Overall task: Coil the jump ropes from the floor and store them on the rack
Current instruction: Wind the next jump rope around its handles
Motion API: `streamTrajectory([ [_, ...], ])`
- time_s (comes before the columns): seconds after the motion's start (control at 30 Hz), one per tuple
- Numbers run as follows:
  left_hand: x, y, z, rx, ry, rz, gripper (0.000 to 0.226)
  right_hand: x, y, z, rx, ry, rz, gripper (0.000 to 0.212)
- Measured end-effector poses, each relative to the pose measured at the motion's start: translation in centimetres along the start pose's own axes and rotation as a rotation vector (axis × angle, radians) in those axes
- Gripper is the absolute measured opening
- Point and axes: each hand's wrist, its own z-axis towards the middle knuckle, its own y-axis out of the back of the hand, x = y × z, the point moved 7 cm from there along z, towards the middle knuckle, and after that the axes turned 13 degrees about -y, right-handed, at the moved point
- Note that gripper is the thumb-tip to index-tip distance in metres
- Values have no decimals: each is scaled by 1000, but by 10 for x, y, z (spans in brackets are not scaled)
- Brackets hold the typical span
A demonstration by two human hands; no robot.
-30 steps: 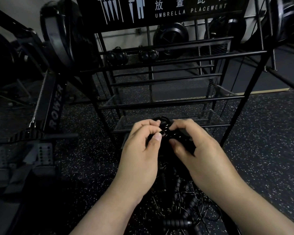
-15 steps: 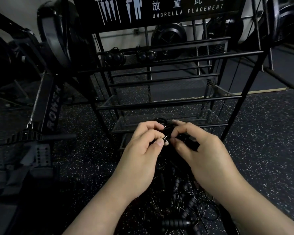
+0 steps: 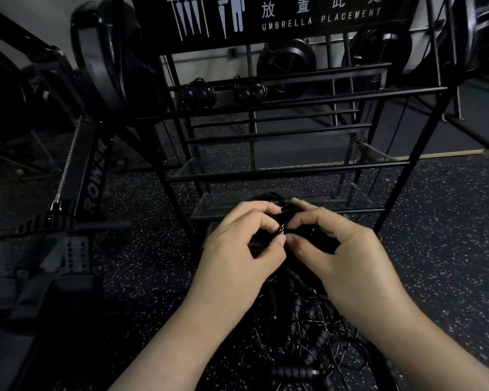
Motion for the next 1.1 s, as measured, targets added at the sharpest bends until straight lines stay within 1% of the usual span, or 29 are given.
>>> streamTrajectory([
  [0.1, -4, 6, 1, -53, -41, -26, 11, 4, 1, -3, -7, 24, 92, 17],
  [0.2, 1, 9, 0, -78, -2, -111, 19, 7, 2, -6, -16, 42, 120, 20],
  [0.37, 0, 7, -3, -96, -14, -89, 19, 7, 3, -6, -15, 53, 150, 23],
  [0.53, -10, 14, -3, -155, -111, 119, 6, 6, 1, -6, -34, 82, 173, 24],
  [0.6, -16, 14, -1, -166, -166, 249, 6, 3, 0, -4, -44, 93, 132, 24],
  [0.63, -16, 12, -1, -162, -162, 287, 6, 3, 0, -4, -51, 104, 91, 24],
  [0.73, -7, 5, -3, -116, -25, 274, 4, 0, -3, -4, -80, 147, -30, 27],
  [0.8, 0, 3, -4, -121, 81, 243, 7, -1, -6, -5, -92, 169, -87, 27],
  [0.9, 13, 2, -6, -154, 260, 105, 14, -1, -8, -6, -92, 191, -137, 27],
  [1.0, 17, 1, -7, -160, 310, 6, 10, -2, -8, -4, -97, 192, -161, 26],
  [1.1, 18, -2, -10, -142, 335, -61, 5, -7, -8, -1, -87, 144, -151, 25],
])
